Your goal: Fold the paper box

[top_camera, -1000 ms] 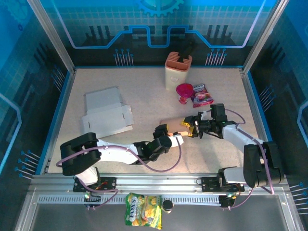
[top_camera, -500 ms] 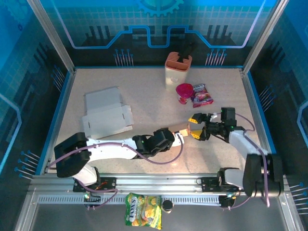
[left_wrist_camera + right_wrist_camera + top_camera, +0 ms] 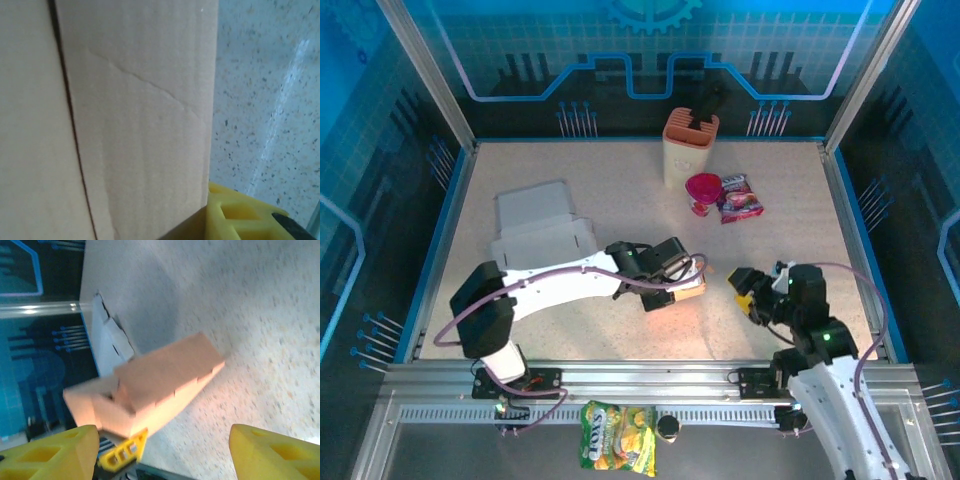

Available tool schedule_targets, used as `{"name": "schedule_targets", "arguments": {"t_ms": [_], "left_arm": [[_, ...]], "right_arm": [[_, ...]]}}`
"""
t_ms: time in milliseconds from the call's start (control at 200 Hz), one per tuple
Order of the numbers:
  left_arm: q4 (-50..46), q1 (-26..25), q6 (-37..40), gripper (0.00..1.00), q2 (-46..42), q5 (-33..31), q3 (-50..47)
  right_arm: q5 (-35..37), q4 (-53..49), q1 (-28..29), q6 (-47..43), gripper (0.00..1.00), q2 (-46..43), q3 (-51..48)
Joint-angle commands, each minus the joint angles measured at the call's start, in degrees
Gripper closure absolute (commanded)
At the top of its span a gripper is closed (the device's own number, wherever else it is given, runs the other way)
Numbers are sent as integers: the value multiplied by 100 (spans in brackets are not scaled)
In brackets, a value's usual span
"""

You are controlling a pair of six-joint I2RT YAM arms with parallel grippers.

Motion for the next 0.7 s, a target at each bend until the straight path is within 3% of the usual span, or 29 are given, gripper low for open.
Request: {"name": "schedule_targets", "arguments": {"t_ms": [0,110,300,480,695], "left_arm": [[-868,49,-199,66,321,298,331],[-833,75,-223,64,479,308,399],[-541,115,-277,56,378,285,281],[-222,176,-311,52,96,305,53],[-70,208,-277,52,0,320,-97]], "right_arm": [[1179,-104,786,932,30,-407,-373],[1605,554,1510,1400,30,-294,-664],[1897,1718,2295,1638,28,884,-582],[2249,2212,2711,1787,26,1421,-378],[2385,2619,2810,1819,25,1815,-276]]}}
